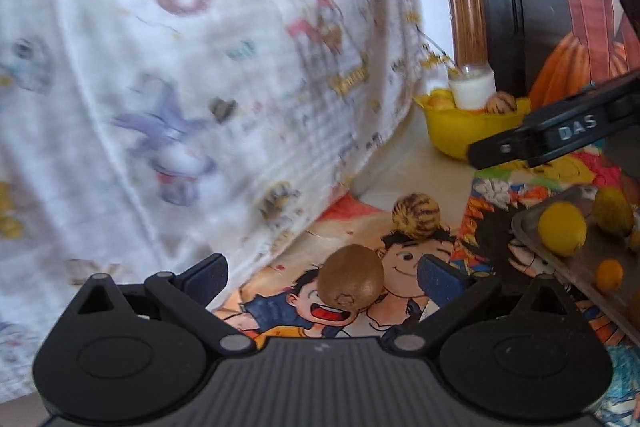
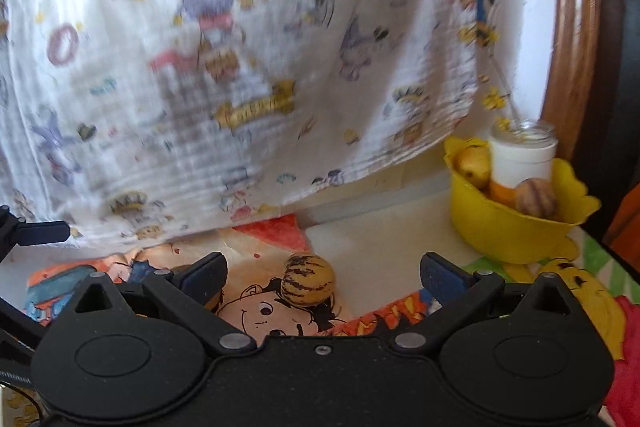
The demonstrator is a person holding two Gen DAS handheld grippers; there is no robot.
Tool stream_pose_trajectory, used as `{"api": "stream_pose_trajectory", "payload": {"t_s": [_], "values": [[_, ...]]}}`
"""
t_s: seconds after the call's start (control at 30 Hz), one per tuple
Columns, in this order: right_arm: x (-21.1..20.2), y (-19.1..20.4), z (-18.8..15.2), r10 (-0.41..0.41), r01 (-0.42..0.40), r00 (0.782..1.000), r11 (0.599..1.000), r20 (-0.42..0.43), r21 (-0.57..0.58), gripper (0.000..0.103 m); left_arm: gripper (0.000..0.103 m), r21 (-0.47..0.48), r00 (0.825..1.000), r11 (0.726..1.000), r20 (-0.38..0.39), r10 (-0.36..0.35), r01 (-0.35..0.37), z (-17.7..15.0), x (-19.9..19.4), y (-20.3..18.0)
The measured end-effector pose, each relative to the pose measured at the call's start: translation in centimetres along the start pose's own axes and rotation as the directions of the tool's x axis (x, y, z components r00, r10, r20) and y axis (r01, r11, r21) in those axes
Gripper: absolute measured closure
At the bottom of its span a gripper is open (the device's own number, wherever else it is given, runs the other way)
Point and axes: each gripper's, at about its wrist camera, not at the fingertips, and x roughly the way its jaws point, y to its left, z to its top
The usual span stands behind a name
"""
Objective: Organize fruits
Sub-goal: 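Grasp the brown kiwi with the left tool while the right grasps the striped pepino melon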
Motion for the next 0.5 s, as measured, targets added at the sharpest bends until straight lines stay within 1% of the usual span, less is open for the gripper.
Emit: {"api": "stream_pose_trajectory", "payload": {"t_s": [0.17,0.33,0.5], "values": [[3.4,-0.5,-0.5,0.033,-0.032,0.999,0.999,-0.036,0.029,0.001,0.000,0.021,0.999,1.000,-0.042,-0.019,0.020,-0.2,2.7,-0.4],[6.1,-1.1,-0.8,0.068,-0.063,0.994,0.996,-0.082,0.064,0.001,0.000,0.015,0.995,0.999,-0.091,-0.031,0.032,-0.4,5.2,-0.3],[8.1,-1.1,-1.2,0.077,-0.070,0.990,0.996,-0.119,0.061,0.008,0.000,-0.008,0.991,0.998,-0.122,-0.058,0.057,-0.4,6.9,0.0]]}}
